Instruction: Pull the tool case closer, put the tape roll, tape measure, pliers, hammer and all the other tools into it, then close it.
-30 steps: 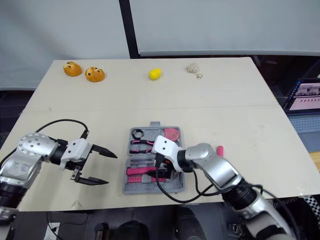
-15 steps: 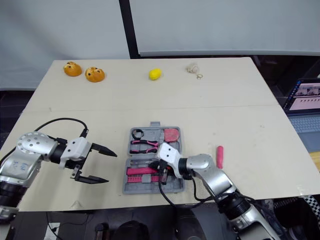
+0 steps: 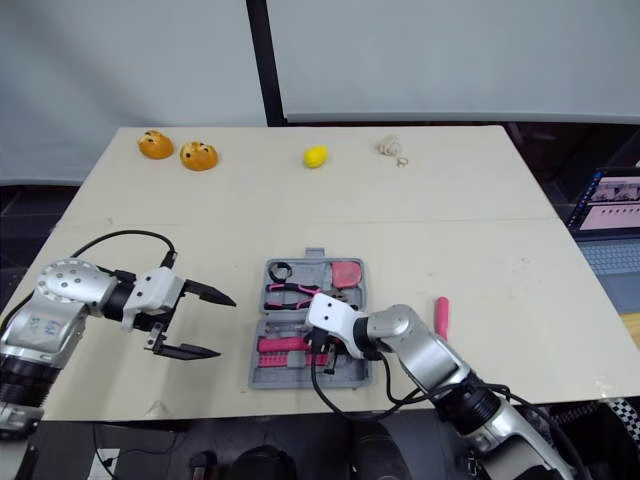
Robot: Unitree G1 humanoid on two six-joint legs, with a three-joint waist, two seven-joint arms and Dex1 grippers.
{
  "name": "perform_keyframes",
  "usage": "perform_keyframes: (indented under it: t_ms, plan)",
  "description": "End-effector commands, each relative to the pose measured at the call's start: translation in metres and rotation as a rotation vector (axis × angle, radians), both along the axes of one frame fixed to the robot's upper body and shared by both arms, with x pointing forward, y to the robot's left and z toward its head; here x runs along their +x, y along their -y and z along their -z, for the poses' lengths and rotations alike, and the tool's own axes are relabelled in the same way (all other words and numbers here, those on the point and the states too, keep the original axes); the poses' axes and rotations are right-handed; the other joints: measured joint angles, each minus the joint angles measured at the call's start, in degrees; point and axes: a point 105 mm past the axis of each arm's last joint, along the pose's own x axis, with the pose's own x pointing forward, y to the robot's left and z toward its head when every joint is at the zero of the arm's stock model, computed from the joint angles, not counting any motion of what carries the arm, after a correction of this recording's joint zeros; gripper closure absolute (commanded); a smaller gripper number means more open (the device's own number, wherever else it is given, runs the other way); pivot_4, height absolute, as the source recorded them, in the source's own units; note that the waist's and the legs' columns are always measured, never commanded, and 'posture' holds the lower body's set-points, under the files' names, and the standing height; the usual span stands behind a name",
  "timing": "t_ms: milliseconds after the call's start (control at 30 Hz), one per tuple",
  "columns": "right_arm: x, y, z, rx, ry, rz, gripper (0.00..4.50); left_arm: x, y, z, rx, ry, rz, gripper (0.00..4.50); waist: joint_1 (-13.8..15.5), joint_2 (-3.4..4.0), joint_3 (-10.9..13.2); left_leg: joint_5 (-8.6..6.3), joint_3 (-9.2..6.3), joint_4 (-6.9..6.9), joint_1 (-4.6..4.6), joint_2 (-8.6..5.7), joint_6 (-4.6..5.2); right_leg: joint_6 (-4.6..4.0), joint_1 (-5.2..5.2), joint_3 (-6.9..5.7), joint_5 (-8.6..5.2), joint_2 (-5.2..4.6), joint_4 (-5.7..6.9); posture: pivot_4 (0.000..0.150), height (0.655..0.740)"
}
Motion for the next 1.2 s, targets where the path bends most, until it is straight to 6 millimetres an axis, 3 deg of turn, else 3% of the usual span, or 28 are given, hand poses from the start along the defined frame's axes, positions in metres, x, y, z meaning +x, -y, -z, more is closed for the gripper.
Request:
perform_keyframes:
  t_ms: [33, 100, 233, 367, 467, 533, 567, 633, 767, 867, 900, 1033, 1200]
  plan:
    - [-0.020, 0.054, 0.079, -0.302, -0.215, 0.169, 4.46, 0.005, 0.001, -0.005, -0.004, 0.032, 0.004, 0.00, 0.12, -0.10, -0.30, -0.01, -0.01, -0.01, 0.09, 0.00, 0.00, -0.01, 0.08, -0.01, -0.01, 0.00, -0.02, 0.150, 0.7370]
    - [-0.022, 0.054, 0.079, -0.299, -0.220, 0.169, 4.46, 0.006, 0.001, -0.005, -0.006, 0.034, 0.004, 0.00, 0.37, -0.14, -0.65, -0.12, -0.01, -0.20, 0.62, 0.02, 0.00, -0.59, 0.57, 0.01, -0.34, -0.02, -0.15, 0.150, 0.7370]
    - [-0.021, 0.049, 0.073, -0.262, -0.192, 0.156, 4.46, 0.008, 0.003, -0.003, -0.013, 0.037, 0.007, 0.00, 0.93, -0.28, -1.06, -0.13, -0.03, -0.39, 0.72, 0.05, -0.03, -0.57, 0.64, -0.02, -0.33, -0.01, -0.21, 0.150, 0.7370]
    - [0.000, 0.029, 0.027, -0.034, -0.013, 0.140, 4.46, 0.009, 0.004, -0.001, -0.035, 0.034, -0.007, 0.00, 1.26, -0.24, -1.03, -0.13, -0.03, -0.43, 0.69, 0.06, -0.05, -0.58, 0.61, -0.01, -0.34, -0.02, -0.25, 0.150, 0.7370]
    - [0.003, 0.033, -0.023, 0.158, 0.037, 0.177, 4.46, 0.007, 0.002, 0.003, -0.074, 0.013, -0.053, 0.00, 1.36, -0.02, -0.75, -0.13, 0.00, -0.41, 0.34, 0.04, -0.05, -0.49, 0.26, 0.02, -0.29, -0.03, -0.24, 0.150, 0.7370]
    - [0.001, 0.053, -0.061, 0.276, 0.060, 0.244, 4.46, 0.009, -0.003, 0.005, -0.119, 0.005, -0.127, 0.00, 1.40, 0.27, -0.44, -0.13, 0.00, -0.36, 0.15, 0.04, -0.05, -0.12, 0.10, 0.02, -0.08, -0.02, -0.24, 0.150, 0.7370]
    - [-0.001, 0.070, -0.075, 0.305, 0.063, 0.298, 4.23, 0.010, -0.007, 0.005, -0.148, -0.004, -0.176, 0.00, 1.40, 0.33, -0.36, -0.14, -0.03, -0.36, 0.03, 0.05, -0.03, -0.11, 0.02, 0.01, -0.07, -0.03, -0.30, 0.150, 0.7370]
    - [-0.006, 0.090, -0.087, 0.316, 0.059, 0.360, 3.71, 0.011, -0.012, 0.005, -0.181, -0.022, -0.236, 0.00, 1.38, 0.29, -0.34, -0.15, -0.05, -0.25, -0.39, 0.06, -0.02, -0.05, -0.34, -0.01, -0.04, -0.02, -0.28, 0.150, 0.7370]
    - [-0.044, 0.181, -0.101, 0.199, 0.081, 0.589, 1.80, 0.006, -0.054, 0.010, -0.211, -0.058, -0.457, 0.00, 1.55, 0.23, -0.29, -0.15, -0.10, -0.29, -0.70, 0.14, -0.06, -0.01, -0.69, -0.04, -0.02, 0.07, -0.27, 0.150, 0.7370]
    - [-0.070, 0.228, -0.099, 0.106, 0.063, 0.722, 0.25, 0.001, -0.081, 0.016, -0.172, -0.056, -0.562, 0.00, 1.47, 0.15, -0.22, -0.12, -0.06, -0.70, -0.59, 0.06, -0.09, 0.00, -0.67, -0.03, -0.05, 0.09, -0.47, 0.150, 0.7370]
    - [-0.079, 0.246, -0.099, 0.072, 0.058, 0.776, 0.06, 0.000, -0.093, 0.017, -0.158, -0.049, -0.605, 0.00, 1.42, 0.13, -0.20, -0.13, -0.03, -0.70, -0.54, 0.05, -0.07, 0.03, -0.63, 0.00, -0.03, 0.09, -0.47, 0.150, 0.7370]
    - [-0.110, 0.297, -0.097, -0.030, 0.043, 0.943, 0.06, 0.001, -0.131, 0.012, -0.141, -0.011, -0.768, 0.00, 1.20, -0.15, 0.22, -0.29, -0.04, -0.92, -0.02, 0.04, 0.23, 0.05, -0.04, 0.00, 0.01, 0.12, -0.77, 0.150, 0.7370]
    - [-0.125, 0.317, -0.095, -0.049, 0.047, 1.024, 0.06, -0.006, -0.151, 0.016, -0.119, -0.012, -0.819, 0.00, 0.97, -0.23, 0.36, -0.31, 0.04, -1.05, 0.38, 0.05, 0.24, -0.02, 0.27, 0.08, 0.02, 0.02, -0.94, 0.150, 0.7370]
